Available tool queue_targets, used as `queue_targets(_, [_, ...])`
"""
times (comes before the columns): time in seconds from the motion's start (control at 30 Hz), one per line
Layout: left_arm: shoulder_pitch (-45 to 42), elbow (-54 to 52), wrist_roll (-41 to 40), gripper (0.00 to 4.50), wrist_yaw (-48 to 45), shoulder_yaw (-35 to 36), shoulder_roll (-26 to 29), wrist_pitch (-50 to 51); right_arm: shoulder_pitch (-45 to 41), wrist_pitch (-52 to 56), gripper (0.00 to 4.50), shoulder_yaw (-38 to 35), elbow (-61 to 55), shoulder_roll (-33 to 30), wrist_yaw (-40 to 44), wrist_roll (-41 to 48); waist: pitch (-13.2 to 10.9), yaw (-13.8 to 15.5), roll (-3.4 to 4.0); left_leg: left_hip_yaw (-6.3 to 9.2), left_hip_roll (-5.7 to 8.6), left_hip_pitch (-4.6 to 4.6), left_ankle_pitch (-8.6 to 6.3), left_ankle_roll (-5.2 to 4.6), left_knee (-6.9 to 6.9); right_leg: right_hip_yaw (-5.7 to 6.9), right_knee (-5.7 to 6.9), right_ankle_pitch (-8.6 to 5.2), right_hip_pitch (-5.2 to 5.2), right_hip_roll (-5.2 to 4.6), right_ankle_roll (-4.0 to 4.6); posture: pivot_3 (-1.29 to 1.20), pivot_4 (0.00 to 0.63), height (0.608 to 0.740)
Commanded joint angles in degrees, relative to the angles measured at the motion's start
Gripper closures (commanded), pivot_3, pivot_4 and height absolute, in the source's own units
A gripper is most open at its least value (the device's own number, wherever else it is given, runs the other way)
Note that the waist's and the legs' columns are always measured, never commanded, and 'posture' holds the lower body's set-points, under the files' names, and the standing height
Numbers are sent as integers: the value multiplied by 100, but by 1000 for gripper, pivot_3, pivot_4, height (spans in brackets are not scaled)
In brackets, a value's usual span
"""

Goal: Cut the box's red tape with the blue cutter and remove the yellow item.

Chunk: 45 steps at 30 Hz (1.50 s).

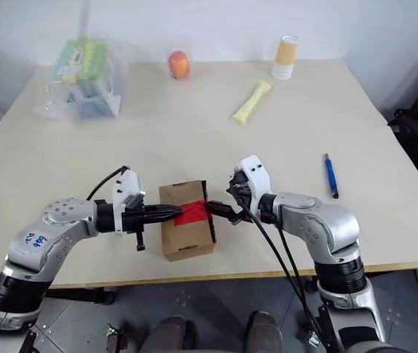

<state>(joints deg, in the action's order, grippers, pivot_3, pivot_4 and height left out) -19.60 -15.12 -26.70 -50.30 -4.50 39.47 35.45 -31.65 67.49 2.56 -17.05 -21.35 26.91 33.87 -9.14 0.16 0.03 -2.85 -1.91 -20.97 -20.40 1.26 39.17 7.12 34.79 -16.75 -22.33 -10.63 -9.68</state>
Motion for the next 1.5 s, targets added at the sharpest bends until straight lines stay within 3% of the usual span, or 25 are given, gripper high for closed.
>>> queue_targets(0.03, [274,213,263,4500,-32,-262,147,192,183,50,24,-205,254,-186,-172,-177,13,0,5,0,0,0,0,0,-1,0,-1,0,0,0,0,0,150,740])
queue_targets(0.13, [267,243,286,4500,-32,-270,139,160,192,50,24,-351,354,-136,-174,-79,24,0,-2,0,0,0,0,0,-1,0,-1,0,1,0,0,0,150,740])
queue_targets(0.23, [273,257,294,4500,-15,-284,111,135,112,272,24,-1118,633,349,-287,453,26,-25,1,-1,0,0,0,0,-2,-1,-2,0,0,1,0,0,150,740])
queue_targets(0.47, [298,312,331,4500,49,-328,42,36,43,197,24,-742,606,83,-229,180,27,-26,11,-3,0,-1,0,0,-3,-7,-3,0,-4,1,0,0,150,740])
queue_targets(0.63, [306,345,360,4500,53,-304,45,-19,-236,28,24,-220,376,-136,-156,-100,27,-26,12,-5,0,-1,0,0,-3,-9,-3,0,-5,1,0,0,150,740])
queue_targets(0.77, [268,361,364,4500,56,-273,45,-12,-303,-772,24,931,294,-936,81,-1063,27,-16,11,-3,2,-3,0,-1,-3,-10,-8,0,-4,0,0,0,150,740])
queue_targets(0.93, [231,372,375,4500,68,-265,28,-1,-96,-1610,24,1824,542,-1392,359,-1899,27,-21,11,-6,1,-3,0,-1,-3,-10,-11,0,-5,1,0,0,150,740])
queue_targets(1.13, [217,421,414,4500,88,-272,-13,-50,250,-1407,24,1055,763,-835,451,-1413,45,-25,-8,-9,-1,7,0,-1,-3,-10,-14,0,5,2,0,0,150,740])
queue_targets(1.3, [209,423,413,4500,74,-244,14,-75,-30,-132,24,-65,1157,-242,834,-203,44,-28,-6,-10,-3,40,-1,-1,-11,-11,-19,-1,35,4,1,0,150,740])
queue_targets(1.4, [204,452,428,4500,72,-241,16,-111,-335,463,24,-295,1620,-111,975,109,42,-36,0,-10,-4,58,-4,-6,-19,-11,-31,-2,55,5,3,0,150,740])
queue_targets(1.5, [184,477,441,4500,103,-215,9,-155,-542,370,24,316,1956,-269,1234,-155,41,-41,3,-10,-6,64,-4,-6,-24,-10,-32,-2,59,6,3,0,150,740])
